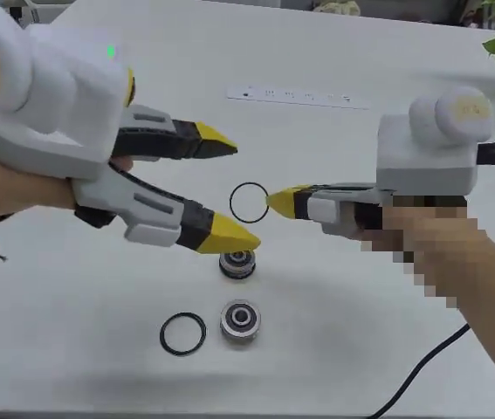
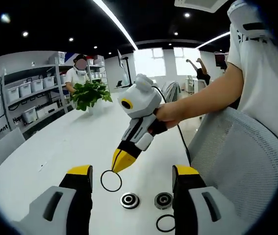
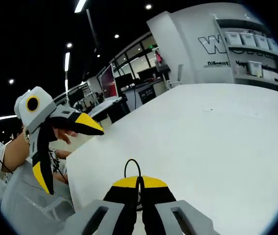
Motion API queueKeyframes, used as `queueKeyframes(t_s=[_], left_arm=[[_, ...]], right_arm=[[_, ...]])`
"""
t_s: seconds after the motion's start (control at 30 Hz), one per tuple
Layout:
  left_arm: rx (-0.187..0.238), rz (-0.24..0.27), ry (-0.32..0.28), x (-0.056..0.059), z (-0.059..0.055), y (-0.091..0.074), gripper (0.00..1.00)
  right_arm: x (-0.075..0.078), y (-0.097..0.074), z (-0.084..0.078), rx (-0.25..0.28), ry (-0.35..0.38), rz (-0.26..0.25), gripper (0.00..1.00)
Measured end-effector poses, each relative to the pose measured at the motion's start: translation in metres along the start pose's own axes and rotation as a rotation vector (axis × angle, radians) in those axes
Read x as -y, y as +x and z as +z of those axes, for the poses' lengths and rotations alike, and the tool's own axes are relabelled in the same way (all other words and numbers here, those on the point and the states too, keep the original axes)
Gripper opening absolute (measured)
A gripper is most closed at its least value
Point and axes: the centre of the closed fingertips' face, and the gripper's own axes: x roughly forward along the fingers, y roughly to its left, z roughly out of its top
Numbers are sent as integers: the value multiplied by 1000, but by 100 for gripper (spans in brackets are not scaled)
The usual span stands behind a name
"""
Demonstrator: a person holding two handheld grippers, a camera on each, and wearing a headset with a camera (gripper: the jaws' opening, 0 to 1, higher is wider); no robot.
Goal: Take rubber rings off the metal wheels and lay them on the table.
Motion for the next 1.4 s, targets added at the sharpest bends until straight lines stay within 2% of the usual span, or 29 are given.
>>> queueKeyframes(t_s=[0.13,0.3,0.43,0.6,0.7,0.8,0.93,1.03,1.1,1.2,1.3,1.4], left_arm=[[-18,25,25,5,2,-20,72],[-25,82,15,8,-2,-40,75],[-29,100,-6,18,-11,-53,78],[-64,126,-29,27,-27,-68,83],[-58,139,-54,31,-32,-76,84],[-56,169,-89,33,-39,-80,84],[-78,189,-117,39,-53,-84,84],[-74,201,-161,45,-61,-85,84],[-88,199,-175,49,-69,-84,84],[-107,201,-190,54,-77,-83,84],[-96,206,-217,57,-81,-83,84],[-109,221,-240,60,-88,-81,83]], right_arm=[[-6,-1,7,20,-5,15,0],[-13,-1,12,31,-12,39,0],[-18,-1,15,34,-19,56,0],[-25,-1,16,34,-23,79,0],[-30,0,16,30,-24,95,0],[-36,2,14,18,-24,115,0],[-46,4,12,2,-39,147,0],[-63,7,6,-25,-32,226,0],[-70,9,-1,-55,-38,255,0],[-77,13,-9,-88,-47,273,0],[-84,17,-17,-115,-38,297,0],[-88,22,-29,-159,-51,305,0]])
